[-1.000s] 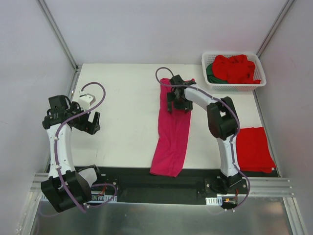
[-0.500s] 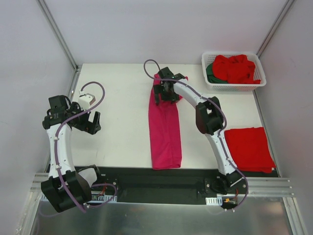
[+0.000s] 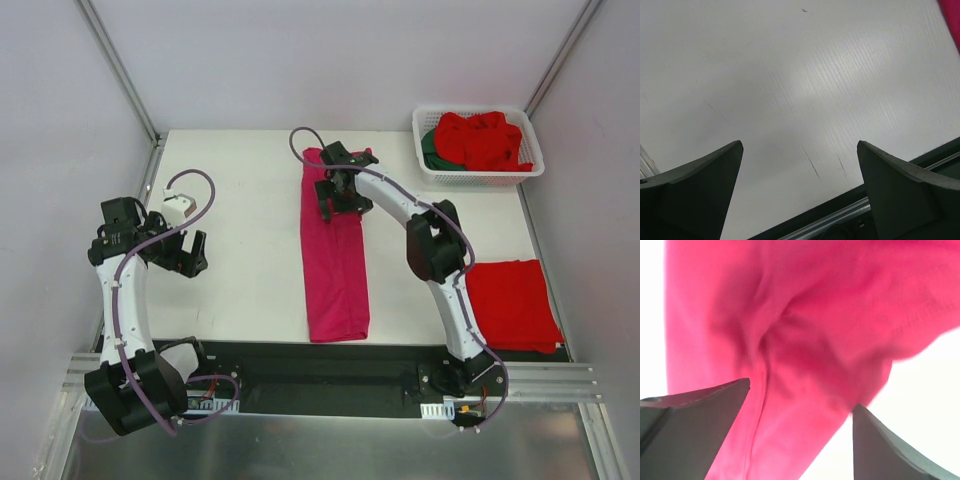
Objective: Fold and stack the t-shirts
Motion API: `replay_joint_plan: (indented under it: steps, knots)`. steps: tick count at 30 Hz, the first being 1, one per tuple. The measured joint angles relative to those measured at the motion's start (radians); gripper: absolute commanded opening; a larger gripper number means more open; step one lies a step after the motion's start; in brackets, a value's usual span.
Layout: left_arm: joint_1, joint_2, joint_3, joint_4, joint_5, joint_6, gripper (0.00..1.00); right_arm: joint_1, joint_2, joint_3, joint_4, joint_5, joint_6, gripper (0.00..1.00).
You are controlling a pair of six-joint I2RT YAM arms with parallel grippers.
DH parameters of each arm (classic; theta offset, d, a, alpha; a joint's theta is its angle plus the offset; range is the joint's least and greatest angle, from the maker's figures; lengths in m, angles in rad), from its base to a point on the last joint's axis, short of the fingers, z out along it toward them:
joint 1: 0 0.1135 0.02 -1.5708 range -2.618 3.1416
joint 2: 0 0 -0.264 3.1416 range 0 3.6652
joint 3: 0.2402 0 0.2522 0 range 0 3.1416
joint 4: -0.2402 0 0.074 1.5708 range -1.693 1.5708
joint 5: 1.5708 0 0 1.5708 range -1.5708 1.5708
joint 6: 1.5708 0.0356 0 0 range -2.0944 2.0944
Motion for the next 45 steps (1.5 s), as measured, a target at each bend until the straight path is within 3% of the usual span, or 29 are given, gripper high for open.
replay_joint_plan:
  steps: [6,9,12,18,22,30,34,40,45]
  knots:
    - [0.0,0.0,0.0,-0.001,0.0,0.0,0.99,0.049,-0.124,0.021,0.017,0.085,-0.043,0.91]
    - [0.0,-0.003,0.0,-0.001,0.002,-0.004,0.99,0.048,-0.121,0.106,0.033,0.07,-0.053,0.9]
    - [-0.002,-0.003,0.001,-0.002,0.028,-0.027,0.99,0.046,-0.132,0.084,0.057,0.037,-0.053,0.9]
    - [-0.111,0.065,0.07,-0.002,0.017,-0.111,0.99,0.101,-0.282,-0.291,0.086,0.032,-0.056,0.91]
    - [-0.2,0.157,0.144,0.008,0.022,-0.179,0.99,0.13,-0.484,-0.565,0.098,0.013,-0.048,0.91]
    - [-0.238,0.312,0.149,0.053,0.225,-0.318,0.99,-0.014,-0.898,-0.85,0.188,-0.158,0.005,0.91]
    - [-0.317,0.214,0.05,0.134,0.224,-0.371,0.99,-0.031,-0.895,-0.919,0.228,-0.24,0.026,0.99]
    - [-0.346,0.047,0.034,0.165,0.19,-0.4,0.99,-0.008,-0.845,-0.964,0.262,-0.282,0.026,0.96]
    - [-0.346,-0.015,0.073,0.306,0.023,-0.444,0.99,-0.005,-0.84,-0.938,0.284,-0.285,0.012,0.96]
